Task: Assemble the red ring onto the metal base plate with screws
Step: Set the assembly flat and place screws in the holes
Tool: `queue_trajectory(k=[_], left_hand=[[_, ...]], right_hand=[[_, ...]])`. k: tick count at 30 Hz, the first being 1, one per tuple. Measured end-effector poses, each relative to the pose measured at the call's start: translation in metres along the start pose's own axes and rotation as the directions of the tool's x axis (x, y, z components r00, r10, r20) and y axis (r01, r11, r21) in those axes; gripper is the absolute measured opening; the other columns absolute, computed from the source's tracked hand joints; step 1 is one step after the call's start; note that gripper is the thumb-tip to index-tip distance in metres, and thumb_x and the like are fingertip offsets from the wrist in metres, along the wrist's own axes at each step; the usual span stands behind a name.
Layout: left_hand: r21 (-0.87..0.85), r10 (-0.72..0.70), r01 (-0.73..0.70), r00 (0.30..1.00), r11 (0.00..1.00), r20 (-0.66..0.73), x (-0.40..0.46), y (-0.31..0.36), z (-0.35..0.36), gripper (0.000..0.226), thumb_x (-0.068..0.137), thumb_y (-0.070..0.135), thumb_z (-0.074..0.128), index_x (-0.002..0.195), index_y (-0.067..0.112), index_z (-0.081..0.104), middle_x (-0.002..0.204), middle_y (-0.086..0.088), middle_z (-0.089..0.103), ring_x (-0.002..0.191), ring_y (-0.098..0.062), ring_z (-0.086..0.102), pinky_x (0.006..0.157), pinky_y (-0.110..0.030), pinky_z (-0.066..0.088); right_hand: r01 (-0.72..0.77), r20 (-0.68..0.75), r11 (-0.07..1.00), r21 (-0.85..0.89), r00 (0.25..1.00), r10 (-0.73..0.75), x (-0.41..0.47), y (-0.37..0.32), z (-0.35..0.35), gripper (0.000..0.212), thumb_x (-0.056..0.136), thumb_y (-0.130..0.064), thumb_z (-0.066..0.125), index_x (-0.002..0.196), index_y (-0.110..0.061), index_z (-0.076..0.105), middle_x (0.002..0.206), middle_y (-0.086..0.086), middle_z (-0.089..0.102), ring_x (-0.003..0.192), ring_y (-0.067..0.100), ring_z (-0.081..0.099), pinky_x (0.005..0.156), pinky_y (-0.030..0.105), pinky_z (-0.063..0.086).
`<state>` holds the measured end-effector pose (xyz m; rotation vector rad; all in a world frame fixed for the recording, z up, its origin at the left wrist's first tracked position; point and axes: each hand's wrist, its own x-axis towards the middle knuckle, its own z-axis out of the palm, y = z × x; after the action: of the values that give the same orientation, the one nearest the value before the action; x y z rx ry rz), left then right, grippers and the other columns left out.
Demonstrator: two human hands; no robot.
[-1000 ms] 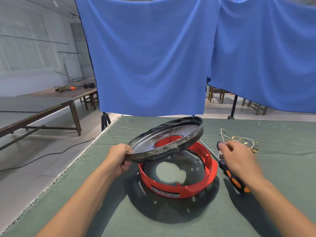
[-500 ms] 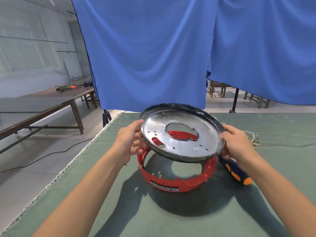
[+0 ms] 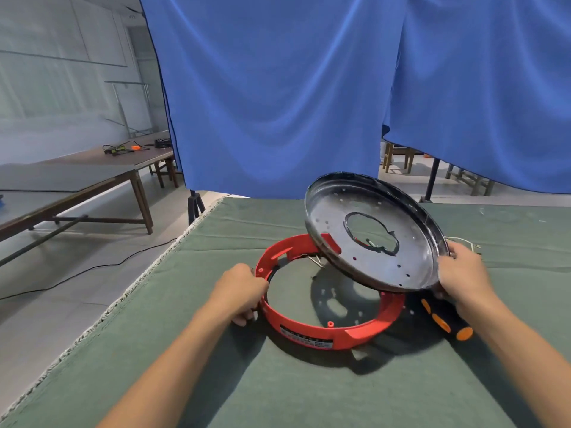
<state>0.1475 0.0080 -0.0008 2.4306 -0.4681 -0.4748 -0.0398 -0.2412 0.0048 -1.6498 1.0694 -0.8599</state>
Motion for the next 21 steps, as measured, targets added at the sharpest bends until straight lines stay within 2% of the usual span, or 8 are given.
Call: queue_trajectory(k=[4, 5, 7, 10, 13, 15, 17, 21], left_hand=[[-0.195, 0.083, -0.102, 0.991, 0.976, -0.102, -0.001, 0.011, -0.005, 0.010, 0.082, 0.011, 0.043, 0.081, 0.006, 0.052, 0.059, -0.013, 0.065, 0.048, -0.033, 0.065, 0.050, -0.037, 0.058], [-0.320, 0.112, -0.147, 0.986, 0.936, -0.125, -0.002, 0.016, -0.006, 0.005, 0.083, 0.007, 0.043, 0.080, 0.007, 0.046, 0.062, -0.015, 0.065, 0.044, -0.031, 0.064, 0.044, -0.034, 0.055], [-0.561, 0.138, -0.221, 0.973, 0.798, -0.186, -0.003, 0.021, -0.009, 0.012, 0.085, 0.002, 0.045, 0.079, 0.010, 0.039, 0.061, -0.014, 0.060, 0.037, -0.026, 0.058, 0.035, -0.026, 0.046], [-0.705, 0.162, -0.272, 0.962, 0.655, -0.220, -0.006, 0.022, -0.016, 0.006, 0.088, 0.003, 0.050, 0.089, 0.009, 0.051, 0.058, -0.012, 0.056, 0.032, -0.024, 0.051, 0.034, -0.026, 0.045], [-0.777, 0.145, -0.207, 0.978, 0.594, -0.150, -0.006, 0.017, -0.018, 0.010, 0.091, 0.014, 0.057, 0.086, 0.006, 0.060, 0.056, -0.011, 0.058, 0.033, -0.022, 0.050, 0.036, -0.023, 0.045], [-0.829, 0.112, -0.128, 0.991, 0.544, -0.079, -0.004, 0.014, -0.018, 0.017, 0.090, 0.022, 0.060, 0.083, 0.006, 0.060, 0.056, -0.010, 0.059, 0.034, -0.020, 0.049, 0.036, -0.024, 0.044], [-0.857, 0.096, -0.061, 0.995, 0.513, -0.013, -0.003, 0.011, -0.019, 0.021, 0.089, 0.028, 0.062, 0.088, 0.007, 0.060, 0.059, -0.009, 0.059, 0.034, -0.019, 0.048, 0.037, -0.023, 0.043], [-0.869, 0.101, -0.011, 0.994, 0.496, 0.045, -0.001, 0.007, -0.018, 0.029, 0.087, 0.035, 0.063, 0.095, 0.007, 0.061, 0.065, -0.011, 0.055, 0.037, -0.018, 0.045, 0.038, -0.023, 0.042]], right_hand=[[-0.099, 0.004, 0.993, 0.063, 0.995, 0.099, 0.004, 0.002, -0.002, 0.032, 0.081, 0.008, 0.033, 0.096, 0.001, 0.060, 0.068, 0.014, 0.053, 0.055, 0.024, 0.042, 0.049, 0.028, 0.036], [-0.121, 0.011, 0.989, 0.089, 0.993, 0.120, 0.005, 0.002, -0.002, 0.031, 0.080, 0.009, 0.034, 0.098, 0.004, 0.058, 0.071, 0.014, 0.053, 0.059, 0.025, 0.043, 0.052, 0.029, 0.036], [-0.152, 0.024, 0.980, 0.127, 0.988, 0.150, 0.008, 0.002, -0.004, 0.030, 0.081, 0.009, 0.034, 0.103, 0.008, 0.055, 0.076, 0.015, 0.051, 0.064, 0.025, 0.044, 0.057, 0.030, 0.038], [-0.161, 0.039, 0.969, 0.190, 0.987, 0.156, 0.007, -0.003, -0.007, 0.027, 0.082, 0.010, 0.036, 0.102, 0.009, 0.055, 0.065, 0.013, 0.050, 0.051, 0.021, 0.044, 0.046, 0.021, 0.037], [-0.146, 0.089, 0.961, 0.235, 0.988, 0.128, 0.004, -0.011, -0.010, 0.032, 0.085, 0.011, 0.035, 0.097, -0.003, 0.062, 0.060, 0.010, 0.050, 0.037, 0.016, 0.041, 0.030, 0.013, 0.027], [-0.133, 0.116, 0.959, 0.249, 0.988, 0.107, 0.003, -0.014, -0.012, 0.031, 0.087, 0.010, 0.035, 0.088, -0.008, 0.061, 0.056, 0.007, 0.050, 0.031, 0.010, 0.041, 0.028, 0.013, 0.025], [-0.101, 0.126, 0.965, 0.243, 0.989, 0.072, 0.002, -0.015, -0.013, 0.031, 0.088, 0.008, 0.035, 0.089, -0.008, 0.061, 0.053, 0.004, 0.051, 0.035, 0.011, 0.041, 0.028, 0.014, 0.023], [-0.016, 0.104, 0.980, 0.197, 0.995, -0.004, -0.003, -0.017, -0.009, 0.033, 0.088, 0.006, 0.037, 0.091, -0.011, 0.065, 0.064, 0.009, 0.054, 0.038, 0.014, 0.042, 0.029, 0.016, 0.027]])
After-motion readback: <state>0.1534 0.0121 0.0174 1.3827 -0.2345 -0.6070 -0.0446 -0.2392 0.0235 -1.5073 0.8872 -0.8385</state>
